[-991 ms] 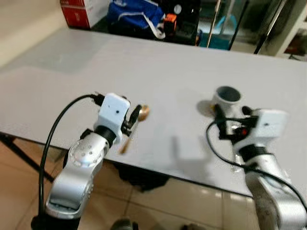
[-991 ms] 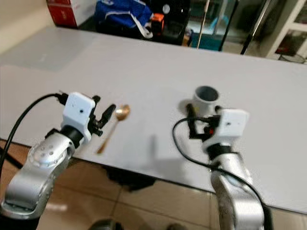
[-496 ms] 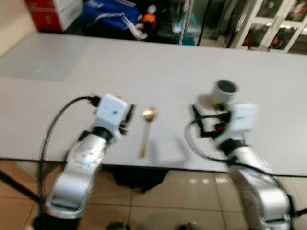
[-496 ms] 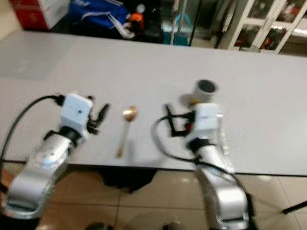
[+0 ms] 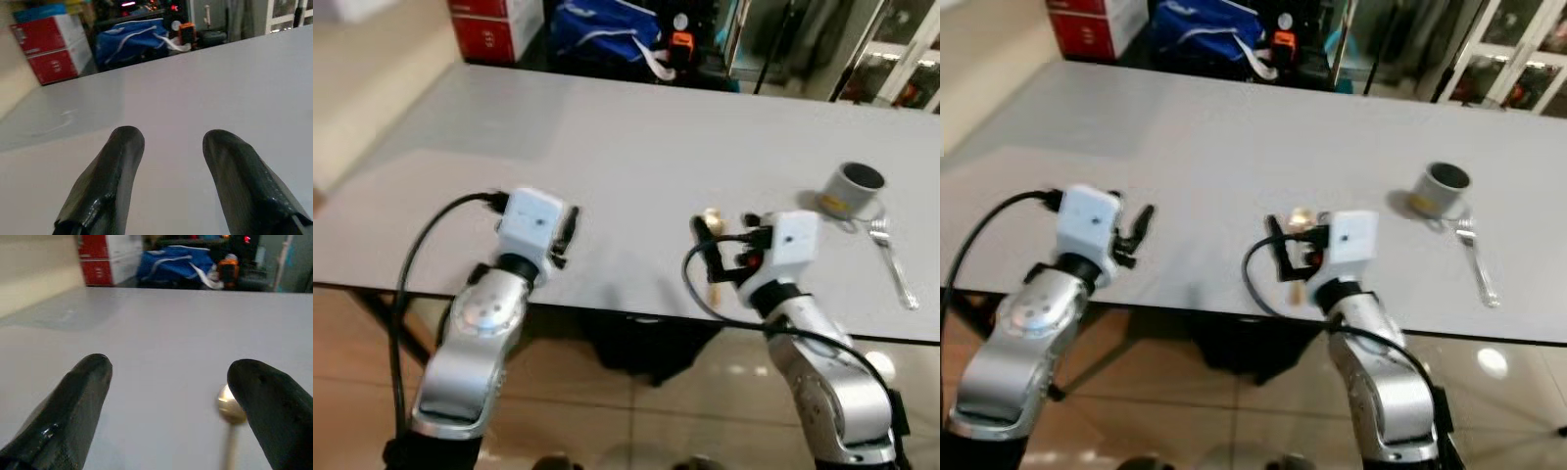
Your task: Setting the table
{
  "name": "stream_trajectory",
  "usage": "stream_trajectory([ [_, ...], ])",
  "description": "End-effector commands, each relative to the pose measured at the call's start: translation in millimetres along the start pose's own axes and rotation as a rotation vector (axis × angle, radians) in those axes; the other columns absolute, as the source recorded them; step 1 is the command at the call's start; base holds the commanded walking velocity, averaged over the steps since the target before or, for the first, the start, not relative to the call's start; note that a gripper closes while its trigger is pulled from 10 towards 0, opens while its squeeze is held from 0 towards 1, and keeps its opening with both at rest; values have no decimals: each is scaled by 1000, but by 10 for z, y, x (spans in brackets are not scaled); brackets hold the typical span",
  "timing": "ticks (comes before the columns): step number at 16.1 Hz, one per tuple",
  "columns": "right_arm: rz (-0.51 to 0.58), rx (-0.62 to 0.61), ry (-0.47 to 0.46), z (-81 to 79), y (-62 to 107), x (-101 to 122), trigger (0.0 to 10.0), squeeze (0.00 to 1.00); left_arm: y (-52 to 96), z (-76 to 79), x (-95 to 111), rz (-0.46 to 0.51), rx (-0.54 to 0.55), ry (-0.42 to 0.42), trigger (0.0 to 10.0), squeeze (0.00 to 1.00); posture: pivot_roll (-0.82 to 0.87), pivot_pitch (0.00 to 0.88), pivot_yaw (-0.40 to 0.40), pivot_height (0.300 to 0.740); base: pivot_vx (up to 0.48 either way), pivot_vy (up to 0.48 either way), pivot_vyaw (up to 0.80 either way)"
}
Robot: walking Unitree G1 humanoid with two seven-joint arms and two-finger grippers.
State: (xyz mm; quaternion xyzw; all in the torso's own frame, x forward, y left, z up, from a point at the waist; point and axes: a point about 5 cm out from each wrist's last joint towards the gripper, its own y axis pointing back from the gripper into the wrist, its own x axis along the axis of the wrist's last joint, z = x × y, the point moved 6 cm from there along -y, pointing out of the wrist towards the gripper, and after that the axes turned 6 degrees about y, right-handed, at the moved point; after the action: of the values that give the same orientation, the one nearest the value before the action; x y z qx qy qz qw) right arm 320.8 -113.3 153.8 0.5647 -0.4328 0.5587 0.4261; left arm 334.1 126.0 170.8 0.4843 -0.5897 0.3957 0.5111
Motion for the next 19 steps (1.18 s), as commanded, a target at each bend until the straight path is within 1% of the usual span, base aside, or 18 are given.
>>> stream_trajectory([
  [1,-21,-26,25,84,14,-42,10000,0,-6,92,-5,-4,-34,-3,10000,0,47,55,-45,740,0,480,0],
  [3,-25,-17,29,54,21,-50,10000,0,-17,-2,-72,-26,-1,-16,10000,0,43,55,-48,740,0,480,0],
  [4,-22,-18,32,68,9,-40,10000,0,-39,-28,-29,-14,11,-7,10000,0,49,58,-48,740,0,480,0],
  [5,-21,-20,41,85,-11,-49,10000,0,-43,-18,-25,-12,9,-12,10000,0,56,66,-51,740,0,480,0],
  [7,-14,-22,41,89,-26,-35,10000,0,-14,9,-18,-10,-1,-23,10000,0,63,53,-52,740,0,480,0],
  [8,-11,1,53,33,-34,-24,10000,0,-13,-26,-4,-5,4,-18,10000,0,55,54,-54,740,0,480,0],
  [10,-16,14,65,-5,-31,-40,10000,0,-36,-72,-56,-17,19,-26,10000,0,43,54,-53,740,0,480,0],
  [11,-10,27,76,-15,-30,-13,10000,0,-66,-70,-16,-6,22,-20,10000,0,44,48,-56,740,0,480,0],
  [13,-14,23,81,18,-48,-27,10000,0,-69,-45,-3,-1,16,-23,10000,0,57,54,-60,740,0,480,0],
  [14,-25,7,78,65,-65,-51,10000,0,-42,-30,8,2,7,-49,10000,0,72,50,-64,740,0,480,0],
  [15,-26,-3,67,78,-71,-49,10000,0,-25,-50,47,11,3,-59,10000,0,77,43,-64,740,0,480,0],
  [17,-29,-5,59,55,-77,-65,10000,0,-50,-142,62,17,24,-69,10000,0,70,48,-62,740,0,480,0],
  [18,-20,4,54,34,-69,-35,10000,0,-92,-180,117,30,42,-58,10000,0,73,39,-61,740,0,480,0],
  [19,-19,6,54,33,-70,-30,10000,0,-100,-181,133,35,43,-52,10000,0,73,39,-61,740,0,480,0],
])
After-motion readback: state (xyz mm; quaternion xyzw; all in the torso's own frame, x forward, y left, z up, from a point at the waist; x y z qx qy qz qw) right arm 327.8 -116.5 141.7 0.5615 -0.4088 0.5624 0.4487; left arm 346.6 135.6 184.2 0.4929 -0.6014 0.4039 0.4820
